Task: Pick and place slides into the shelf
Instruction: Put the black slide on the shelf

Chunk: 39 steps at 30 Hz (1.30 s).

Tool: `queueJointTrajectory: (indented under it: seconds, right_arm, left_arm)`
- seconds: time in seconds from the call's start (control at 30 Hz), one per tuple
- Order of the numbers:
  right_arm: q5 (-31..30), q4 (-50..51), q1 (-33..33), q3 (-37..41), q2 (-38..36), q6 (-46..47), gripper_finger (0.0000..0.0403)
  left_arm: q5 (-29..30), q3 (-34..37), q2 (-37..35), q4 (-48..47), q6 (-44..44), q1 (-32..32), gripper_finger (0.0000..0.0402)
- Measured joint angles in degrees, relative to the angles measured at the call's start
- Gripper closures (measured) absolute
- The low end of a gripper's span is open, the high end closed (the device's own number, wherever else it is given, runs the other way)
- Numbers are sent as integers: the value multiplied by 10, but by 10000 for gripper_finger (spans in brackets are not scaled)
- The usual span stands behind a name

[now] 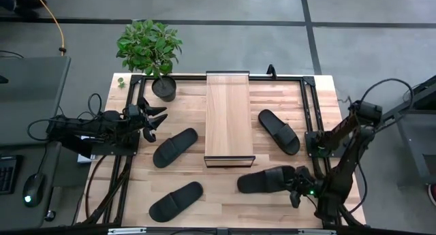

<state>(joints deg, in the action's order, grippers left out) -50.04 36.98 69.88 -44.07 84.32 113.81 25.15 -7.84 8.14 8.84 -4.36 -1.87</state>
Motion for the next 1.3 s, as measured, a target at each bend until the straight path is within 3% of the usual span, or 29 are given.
queueJointTrajectory:
  seconds: [0.57,0.93,1.3]
  right_arm:
    - [-16,-89,-41,0,-115,-216,397]
    - [-18,-196,-92,0,-133,-394,397]
    - [32,-322,-174,0,-147,-594,397]
  left_arm:
    - [0,0,0,0,0,0,268]
    - [11,0,0,0,0,0,268]
    - [12,0,0,-3,0,0,268]
